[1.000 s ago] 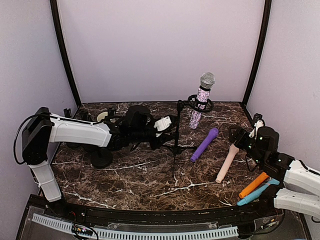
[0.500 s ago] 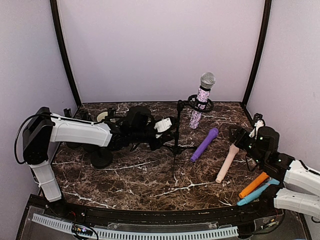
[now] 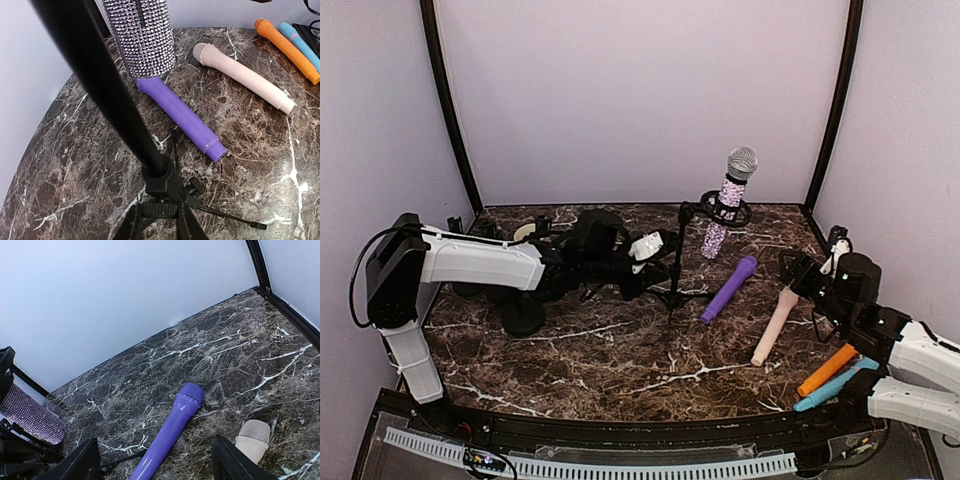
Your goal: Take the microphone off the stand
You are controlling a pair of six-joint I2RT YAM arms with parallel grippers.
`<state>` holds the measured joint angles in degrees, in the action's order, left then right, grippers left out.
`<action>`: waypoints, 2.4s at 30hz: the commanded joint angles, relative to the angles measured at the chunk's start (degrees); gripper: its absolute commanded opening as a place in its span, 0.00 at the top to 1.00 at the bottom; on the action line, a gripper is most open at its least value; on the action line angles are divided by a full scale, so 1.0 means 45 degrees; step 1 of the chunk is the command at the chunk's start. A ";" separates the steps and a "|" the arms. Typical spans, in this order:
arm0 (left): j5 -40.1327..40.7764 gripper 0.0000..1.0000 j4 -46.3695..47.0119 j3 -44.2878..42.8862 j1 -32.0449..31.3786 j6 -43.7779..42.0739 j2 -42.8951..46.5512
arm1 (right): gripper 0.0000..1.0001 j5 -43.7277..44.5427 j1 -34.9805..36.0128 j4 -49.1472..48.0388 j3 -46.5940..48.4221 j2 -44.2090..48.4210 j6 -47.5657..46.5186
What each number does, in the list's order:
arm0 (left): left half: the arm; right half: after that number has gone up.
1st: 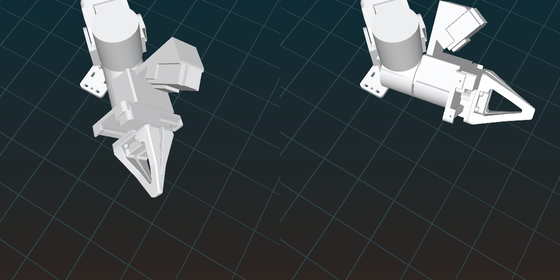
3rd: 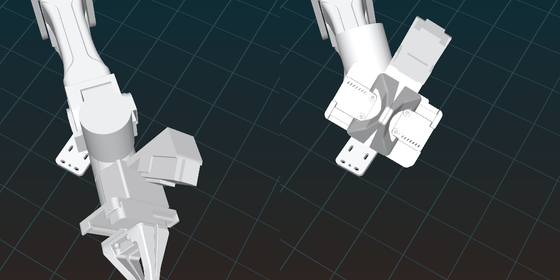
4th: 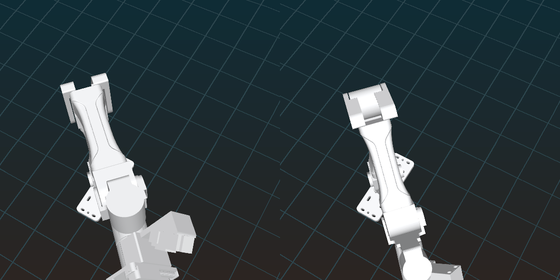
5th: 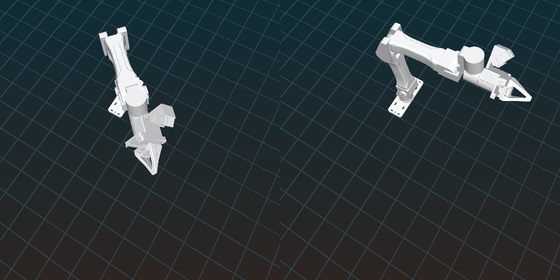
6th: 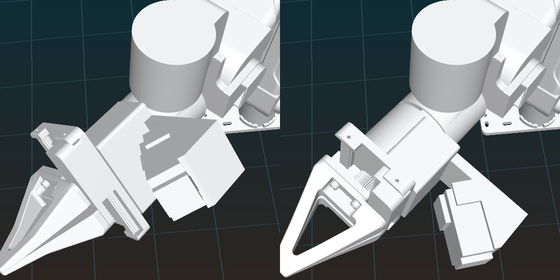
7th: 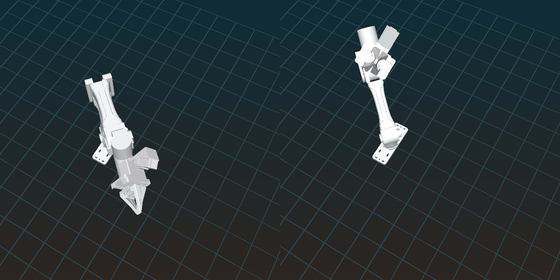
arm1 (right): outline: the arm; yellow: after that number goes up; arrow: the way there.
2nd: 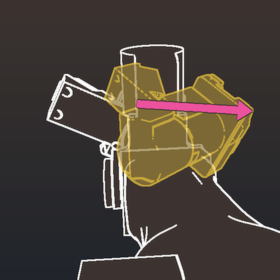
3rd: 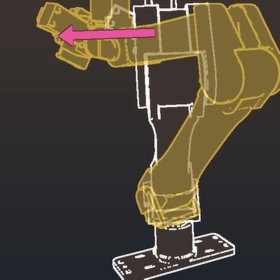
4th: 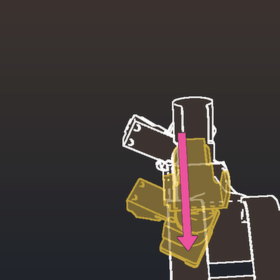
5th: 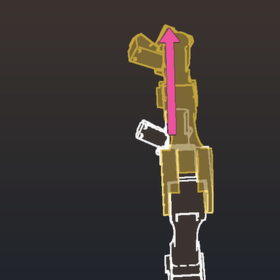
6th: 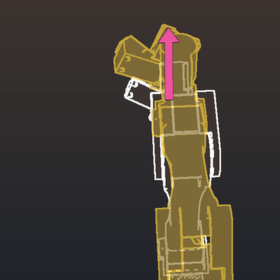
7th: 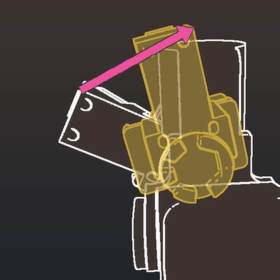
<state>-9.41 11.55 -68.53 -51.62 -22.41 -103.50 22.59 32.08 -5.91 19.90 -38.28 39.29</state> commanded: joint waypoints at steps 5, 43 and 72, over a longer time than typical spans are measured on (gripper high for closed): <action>-0.2475 0.91 -0.0418 -0.0187 0.0485 0.2352 0.0101 | 0.23 0.0158 -0.0096 -0.0132 0.0089 0.0066 -0.0063; -0.7714 0.77 -0.0372 -0.1122 0.2403 0.7824 -0.1225 | 0.23 -0.0001 -0.0116 -0.0020 0.0294 -0.0272 0.0053; 0.0242 0.49 0.2189 0.1503 -0.0132 -0.1748 0.1102 | 0.23 0.0097 -0.0116 0.0220 0.0233 0.0121 0.0046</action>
<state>-15.00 20.18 -61.41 -51.68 -22.61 -97.43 22.55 31.86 -3.77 19.90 -37.87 39.53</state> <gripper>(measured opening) 0.538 0.774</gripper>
